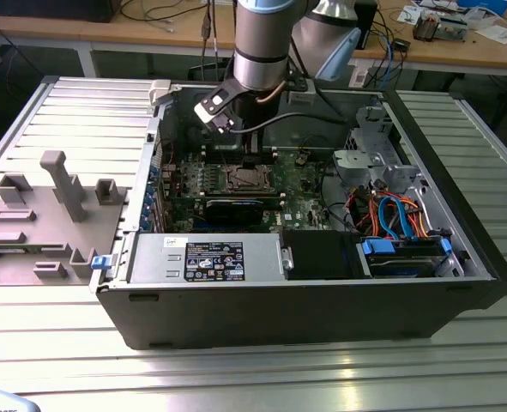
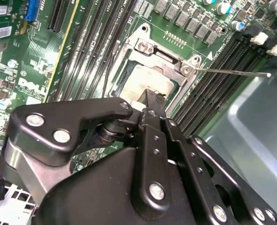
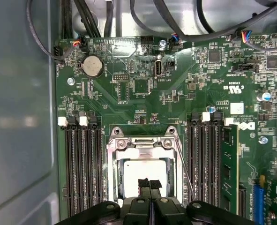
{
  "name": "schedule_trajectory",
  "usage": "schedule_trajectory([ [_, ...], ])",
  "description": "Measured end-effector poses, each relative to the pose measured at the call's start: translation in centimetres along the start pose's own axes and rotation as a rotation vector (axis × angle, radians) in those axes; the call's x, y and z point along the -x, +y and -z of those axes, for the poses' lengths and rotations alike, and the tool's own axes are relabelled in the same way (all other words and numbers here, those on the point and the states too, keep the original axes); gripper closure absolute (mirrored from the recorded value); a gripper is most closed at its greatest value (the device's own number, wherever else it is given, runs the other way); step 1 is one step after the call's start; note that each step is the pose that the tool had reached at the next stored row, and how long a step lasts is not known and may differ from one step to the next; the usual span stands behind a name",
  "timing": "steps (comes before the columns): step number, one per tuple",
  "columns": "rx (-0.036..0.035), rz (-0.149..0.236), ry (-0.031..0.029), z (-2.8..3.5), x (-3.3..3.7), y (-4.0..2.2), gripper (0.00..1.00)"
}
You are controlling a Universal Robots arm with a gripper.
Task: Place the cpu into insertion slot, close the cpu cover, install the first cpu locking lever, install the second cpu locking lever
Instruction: 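Close the cpu cover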
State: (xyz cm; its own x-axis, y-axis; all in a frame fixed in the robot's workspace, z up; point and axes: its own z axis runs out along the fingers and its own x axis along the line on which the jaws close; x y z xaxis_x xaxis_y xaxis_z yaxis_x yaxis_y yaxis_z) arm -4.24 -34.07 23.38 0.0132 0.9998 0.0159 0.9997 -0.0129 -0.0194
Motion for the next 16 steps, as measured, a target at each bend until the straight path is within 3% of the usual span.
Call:
schedule_trajectory([
  [16,0.0002,0.0,0.0002,1.72,-0.03,-0.03,0.89],
])
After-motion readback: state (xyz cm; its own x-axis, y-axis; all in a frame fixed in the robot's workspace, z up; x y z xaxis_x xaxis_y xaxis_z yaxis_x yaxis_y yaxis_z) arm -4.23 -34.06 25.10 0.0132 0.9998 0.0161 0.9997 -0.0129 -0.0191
